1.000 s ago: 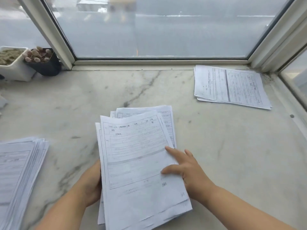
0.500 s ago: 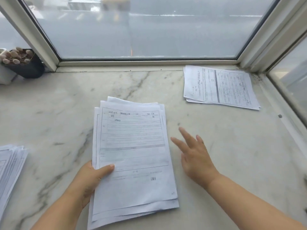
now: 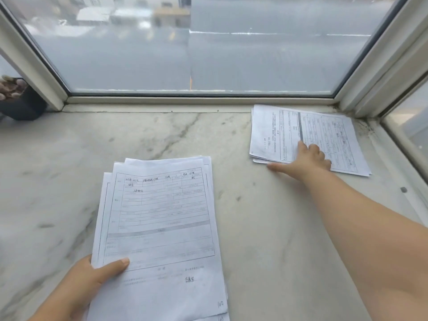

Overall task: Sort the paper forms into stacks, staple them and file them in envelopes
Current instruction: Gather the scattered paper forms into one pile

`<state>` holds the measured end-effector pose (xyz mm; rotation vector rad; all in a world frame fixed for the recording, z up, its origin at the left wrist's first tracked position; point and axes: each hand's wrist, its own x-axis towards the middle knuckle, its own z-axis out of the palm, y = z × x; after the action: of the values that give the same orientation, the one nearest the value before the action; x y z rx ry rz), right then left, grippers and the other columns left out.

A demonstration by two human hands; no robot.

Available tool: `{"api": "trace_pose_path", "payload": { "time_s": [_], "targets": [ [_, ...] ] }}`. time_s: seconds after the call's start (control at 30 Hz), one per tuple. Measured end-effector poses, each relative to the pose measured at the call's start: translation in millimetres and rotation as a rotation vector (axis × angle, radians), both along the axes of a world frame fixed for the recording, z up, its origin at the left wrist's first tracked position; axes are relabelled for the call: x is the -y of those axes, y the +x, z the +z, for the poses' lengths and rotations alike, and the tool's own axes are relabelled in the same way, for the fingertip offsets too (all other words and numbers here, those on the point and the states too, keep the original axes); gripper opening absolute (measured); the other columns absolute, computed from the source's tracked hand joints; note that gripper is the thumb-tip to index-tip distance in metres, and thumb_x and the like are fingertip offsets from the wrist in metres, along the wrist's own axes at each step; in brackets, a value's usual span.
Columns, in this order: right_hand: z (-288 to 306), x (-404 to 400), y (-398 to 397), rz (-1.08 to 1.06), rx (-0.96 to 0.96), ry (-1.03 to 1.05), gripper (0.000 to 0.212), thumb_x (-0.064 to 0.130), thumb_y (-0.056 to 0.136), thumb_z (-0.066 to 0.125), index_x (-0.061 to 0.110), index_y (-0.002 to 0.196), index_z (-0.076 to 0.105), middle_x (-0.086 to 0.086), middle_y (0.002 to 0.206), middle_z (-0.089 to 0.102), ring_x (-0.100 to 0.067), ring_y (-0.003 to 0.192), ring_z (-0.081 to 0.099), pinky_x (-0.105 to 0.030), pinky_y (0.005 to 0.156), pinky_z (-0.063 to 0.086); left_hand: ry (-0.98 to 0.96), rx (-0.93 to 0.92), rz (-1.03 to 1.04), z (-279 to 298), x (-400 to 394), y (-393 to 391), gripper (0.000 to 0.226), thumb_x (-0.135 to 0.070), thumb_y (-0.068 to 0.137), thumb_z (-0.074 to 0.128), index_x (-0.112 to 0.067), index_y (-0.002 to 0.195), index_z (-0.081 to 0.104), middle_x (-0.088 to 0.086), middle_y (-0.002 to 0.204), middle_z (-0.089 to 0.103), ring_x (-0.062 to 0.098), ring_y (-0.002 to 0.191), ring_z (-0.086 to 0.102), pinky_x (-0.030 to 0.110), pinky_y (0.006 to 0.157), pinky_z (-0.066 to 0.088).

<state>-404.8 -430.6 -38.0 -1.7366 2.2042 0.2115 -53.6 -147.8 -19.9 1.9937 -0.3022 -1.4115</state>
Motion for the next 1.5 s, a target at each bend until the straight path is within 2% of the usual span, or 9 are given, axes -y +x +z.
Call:
{"api": "trace_pose_path", "payload": {
  "time_s": [0.27,0.43,0.53,0.63,0.93,1.1,1.23,1.4,1.5],
  "targets": [
    [-0.8,10.2,1.3,0.319,-0.329,-0.140,0.085,0.080,0.084,0.028,0.008,0.126,0.046,-0.015,0.115,0.055,-0.032,0.104,0.056,-0.032,0.065,0.034,-0.011,0.011,-0.028,3.9,1.4,-1.6,0.016,0.006,0.082,0.066,0.000,0.097,0.069,0.017,0.086,0.074,0.030,0.073,0.072,0.038,0.070,0.051],
    [2.0,11.0,-0.4,0.341,-0.390,-0.109,0.078,0.077,0.087,0.025,0.011,0.121,0.047,-0.010,0.100,0.053,-0.028,0.089,0.053,-0.031,0.059,0.031,-0.006,0.034,-0.024,2.7,0.4,-1.6,0.016,0.003,0.082,0.068,0.000,0.098,0.069,0.015,0.086,0.075,0.030,0.075,0.072,0.036,0.068,0.051],
    [0.6,1.8,10.0,0.313,-0.386,-0.116,0.091,0.085,0.080,0.027,0.010,0.128,0.048,-0.012,0.131,0.045,-0.028,0.112,0.047,-0.037,0.083,0.038,0.000,0.030,-0.024,2.4,-1.3,-2.4,0.015,0.002,0.083,0.067,-0.002,0.097,0.070,0.015,0.087,0.075,0.032,0.076,0.073,0.038,0.069,0.052],
    [-1.1,-7.7,28.5,0.396,-0.176,-0.254,0.073,0.065,0.090,0.042,0.011,0.139,0.041,-0.011,0.154,0.027,-0.029,0.132,0.037,-0.040,0.099,0.036,0.005,0.008,-0.025,2.9,-2.0,-3.1,0.015,0.001,0.084,0.066,-0.001,0.098,0.070,0.017,0.089,0.074,0.034,0.078,0.072,0.039,0.072,0.052],
    [-2.8,12.2,56.1,0.273,-0.099,-0.209,0.039,-0.001,0.088,0.042,0.010,0.123,0.055,-0.011,0.122,0.056,-0.032,0.114,0.052,-0.034,0.080,0.042,-0.006,-0.079,-0.029,-0.3,-4.0,0.9,0.045,-0.008,0.062,0.081,-0.003,0.105,0.070,0.016,0.096,0.074,0.037,0.086,0.072,0.050,0.089,0.052],
    [13.4,-9.0,59.1,-0.077,0.567,-0.416,0.028,0.002,0.090,0.042,0.016,0.066,0.048,0.001,0.065,0.045,-0.027,0.073,0.046,-0.028,0.061,0.034,-0.026,-0.105,-0.023,-2.0,-5.4,3.7,0.056,-0.018,0.053,0.075,-0.004,0.107,0.068,0.016,0.097,0.074,0.037,0.088,0.071,0.053,0.091,0.051],
    [31.5,-89.3,102.1,0.236,1.015,-0.472,0.033,0.003,0.094,0.056,0.032,0.098,0.072,0.005,0.106,0.065,-0.003,0.101,0.058,-0.014,0.090,0.042,-0.023,-0.123,-0.052,1.8,-4.0,4.3,0.047,-0.008,0.062,0.080,-0.002,0.108,0.067,0.017,0.095,0.074,0.038,0.087,0.071,0.052,0.087,0.053],
    [8.1,-207.3,120.7,0.501,1.034,-0.262,0.039,0.015,0.078,0.060,0.043,0.105,0.067,0.016,0.122,0.055,0.024,0.122,0.034,-0.002,0.102,0.025,-0.092,-0.193,-0.087,13.8,-10.5,13.6,0.040,-0.019,0.059,0.081,-0.009,0.097,0.073,0.014,0.094,0.074,0.036,0.086,0.070,0.048,0.085,0.053],
    [-13.3,-259.5,115.2,0.664,0.812,-0.303,0.033,0.025,0.079,0.056,0.040,0.107,0.065,0.014,0.127,0.059,0.000,0.133,0.039,-0.019,0.106,0.033,-0.065,-0.245,-0.056,16.9,-20.0,19.6,0.025,-0.029,0.086,0.069,-0.010,0.102,0.073,0.016,0.097,0.074,0.032,0.082,0.072,0.041,0.076,0.055]
  ]
}}
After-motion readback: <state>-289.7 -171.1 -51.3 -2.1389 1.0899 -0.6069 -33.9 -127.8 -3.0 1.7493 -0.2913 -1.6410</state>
